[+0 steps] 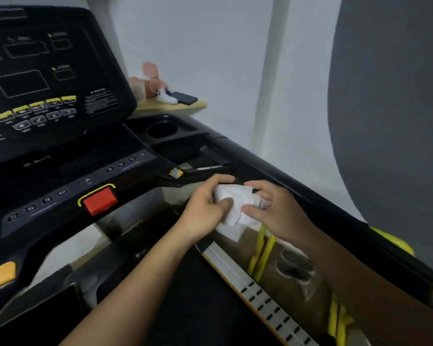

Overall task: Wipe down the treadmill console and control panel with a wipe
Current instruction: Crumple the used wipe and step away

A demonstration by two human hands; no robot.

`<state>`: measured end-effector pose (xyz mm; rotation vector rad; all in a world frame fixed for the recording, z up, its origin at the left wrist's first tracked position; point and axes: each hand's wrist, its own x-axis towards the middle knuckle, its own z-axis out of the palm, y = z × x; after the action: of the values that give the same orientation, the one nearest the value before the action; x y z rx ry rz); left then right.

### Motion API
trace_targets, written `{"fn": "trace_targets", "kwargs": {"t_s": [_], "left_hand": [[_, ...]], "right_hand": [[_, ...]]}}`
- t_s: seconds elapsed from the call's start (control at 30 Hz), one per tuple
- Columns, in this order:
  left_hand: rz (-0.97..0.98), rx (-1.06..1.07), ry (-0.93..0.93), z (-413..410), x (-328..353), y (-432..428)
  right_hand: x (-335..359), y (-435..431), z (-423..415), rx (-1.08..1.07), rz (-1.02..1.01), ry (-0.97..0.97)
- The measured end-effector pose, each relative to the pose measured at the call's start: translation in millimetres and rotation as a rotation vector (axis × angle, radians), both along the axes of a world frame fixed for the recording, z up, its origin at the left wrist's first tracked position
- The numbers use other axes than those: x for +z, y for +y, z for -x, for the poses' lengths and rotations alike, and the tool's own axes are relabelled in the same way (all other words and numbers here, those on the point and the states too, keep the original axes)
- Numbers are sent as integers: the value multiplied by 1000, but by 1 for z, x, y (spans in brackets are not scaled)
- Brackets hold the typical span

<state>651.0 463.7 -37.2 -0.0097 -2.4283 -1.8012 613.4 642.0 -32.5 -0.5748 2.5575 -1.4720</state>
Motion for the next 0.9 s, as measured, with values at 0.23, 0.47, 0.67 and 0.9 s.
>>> {"fn": "trace_targets", "kwargs": {"t_s": [0.23, 0.47, 0.67, 0.9], "left_hand": [[-370, -215, -233, -14, 25, 185], [-47, -627, -304, -56, 5, 369], [219, -862, -285, -78, -47, 487], [335, -932, -308, -81, -114, 576]], "right_hand": [[20, 191, -61, -326, 268, -51], [-24, 359, -147, -719, 168, -18], [-79, 449, -227, -1058, 161, -163], [-118, 505, -271, -1352, 315, -285]]}}
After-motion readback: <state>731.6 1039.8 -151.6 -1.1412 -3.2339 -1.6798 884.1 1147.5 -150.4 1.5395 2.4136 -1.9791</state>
